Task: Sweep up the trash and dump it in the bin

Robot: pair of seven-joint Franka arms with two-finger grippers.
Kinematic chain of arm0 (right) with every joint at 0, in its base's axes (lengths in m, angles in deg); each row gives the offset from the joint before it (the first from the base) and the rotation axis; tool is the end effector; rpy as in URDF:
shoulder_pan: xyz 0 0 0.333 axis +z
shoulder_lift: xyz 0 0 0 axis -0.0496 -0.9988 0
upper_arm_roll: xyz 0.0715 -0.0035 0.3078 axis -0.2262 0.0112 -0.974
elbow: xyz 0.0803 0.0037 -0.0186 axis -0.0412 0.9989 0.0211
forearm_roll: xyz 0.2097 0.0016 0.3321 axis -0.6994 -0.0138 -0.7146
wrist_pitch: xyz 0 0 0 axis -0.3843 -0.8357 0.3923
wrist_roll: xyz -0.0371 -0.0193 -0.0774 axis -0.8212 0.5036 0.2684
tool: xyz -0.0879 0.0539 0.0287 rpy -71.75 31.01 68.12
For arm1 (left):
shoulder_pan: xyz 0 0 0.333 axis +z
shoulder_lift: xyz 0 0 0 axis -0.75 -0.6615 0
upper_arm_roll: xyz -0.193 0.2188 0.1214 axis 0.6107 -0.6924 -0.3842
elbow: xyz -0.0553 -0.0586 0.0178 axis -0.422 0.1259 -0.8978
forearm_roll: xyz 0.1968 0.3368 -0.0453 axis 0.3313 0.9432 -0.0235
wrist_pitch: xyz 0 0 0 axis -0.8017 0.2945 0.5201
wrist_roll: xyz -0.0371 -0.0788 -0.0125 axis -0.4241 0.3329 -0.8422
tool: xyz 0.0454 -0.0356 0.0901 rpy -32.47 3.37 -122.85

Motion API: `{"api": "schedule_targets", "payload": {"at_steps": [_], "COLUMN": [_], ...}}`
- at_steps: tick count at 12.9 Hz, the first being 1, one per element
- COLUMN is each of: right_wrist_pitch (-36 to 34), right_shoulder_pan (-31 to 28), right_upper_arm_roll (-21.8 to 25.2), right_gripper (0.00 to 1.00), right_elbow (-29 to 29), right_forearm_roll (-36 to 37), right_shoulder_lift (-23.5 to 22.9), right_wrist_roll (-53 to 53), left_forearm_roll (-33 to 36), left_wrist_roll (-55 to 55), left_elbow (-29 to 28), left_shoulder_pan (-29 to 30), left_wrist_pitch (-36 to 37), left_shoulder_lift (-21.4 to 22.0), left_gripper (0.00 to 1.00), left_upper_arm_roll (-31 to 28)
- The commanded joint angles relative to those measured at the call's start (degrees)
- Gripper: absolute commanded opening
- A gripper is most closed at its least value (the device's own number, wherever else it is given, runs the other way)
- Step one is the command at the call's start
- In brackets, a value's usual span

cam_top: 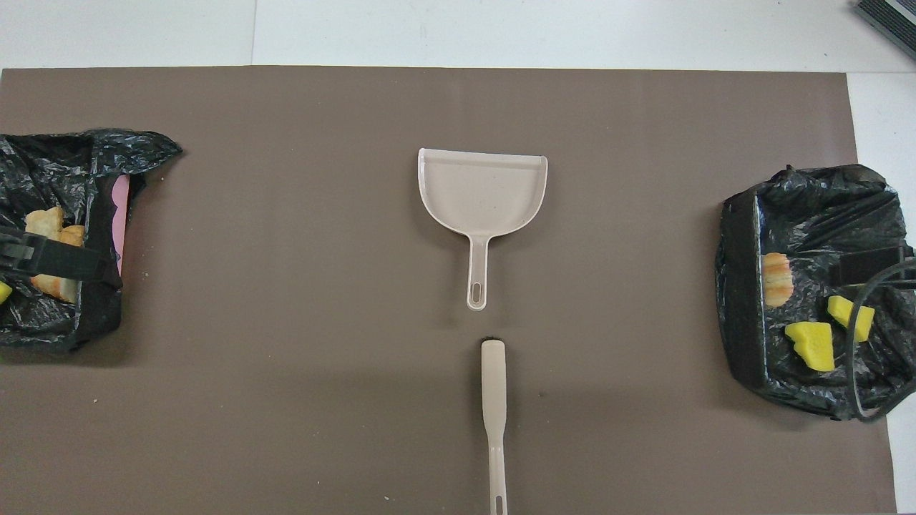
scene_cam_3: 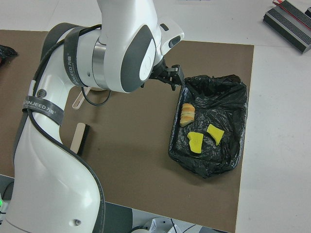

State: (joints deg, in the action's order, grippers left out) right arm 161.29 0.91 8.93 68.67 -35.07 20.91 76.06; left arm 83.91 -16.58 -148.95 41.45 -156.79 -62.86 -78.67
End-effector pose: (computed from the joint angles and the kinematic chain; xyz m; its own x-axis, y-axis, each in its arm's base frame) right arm 0.5131 -0.0531 0.6197 0.9998 0.0034 0.0194 0.0033 -1.0000 0.0068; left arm 0.5035 -0.0447 0.6876 0.9744 -0.2205 -0.0442 -0.2196 -0.9753 0.0234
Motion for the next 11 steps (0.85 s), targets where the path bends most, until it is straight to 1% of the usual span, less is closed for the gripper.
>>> {"api": "schedule_targets", "payload": {"at_steps": [1, 2, 4, 5, 11], "right_wrist_pitch": [0.3, -1.8, -9.1, -9.9, -9.6], "right_shoulder_pan": [-0.4, -0.3, -0.3, -0.3, -0.1], "right_upper_arm_roll": [-0.8, -0.9, -1.0, -1.0, -1.3], "right_gripper": [1.0, 1.0, 1.0, 1.0, 1.0], "right_elbow": [0.1, -1.9, -8.0, -8.6, -6.1], "right_forearm_roll": [-0.2, -0.3, -0.4, -0.3, -0.4], "right_shoulder_lift": [1.0, 1.3, 1.4, 1.6, 2.7], "right_wrist_roll": [-0.3, 1.0, 4.2, 4.1, 4.5], "left_forearm_roll": [-0.1, -0.1, -1.2, -0.9, -0.9], "left_wrist_roll": [-0.8, -0.8, -0.7, -0.7, -0.6], "left_elbow": [0.4, 1.1, 1.2, 1.2, 1.1], "left_shoulder_pan": [0.4, 1.2, 1.8, 1.6, 1.7], "left_wrist_pitch": [1.0, 1.1, 1.3, 1.2, 0.9], "left_shoulder_lift": [-0.3, -0.5, -0.6, -0.3, 0.0], "left_gripper": [1.0, 1.0, 1.0, 1.0, 1.0], "left_upper_arm_roll": [-0.4, -0.5, -0.6, -0.6, -0.1]}}
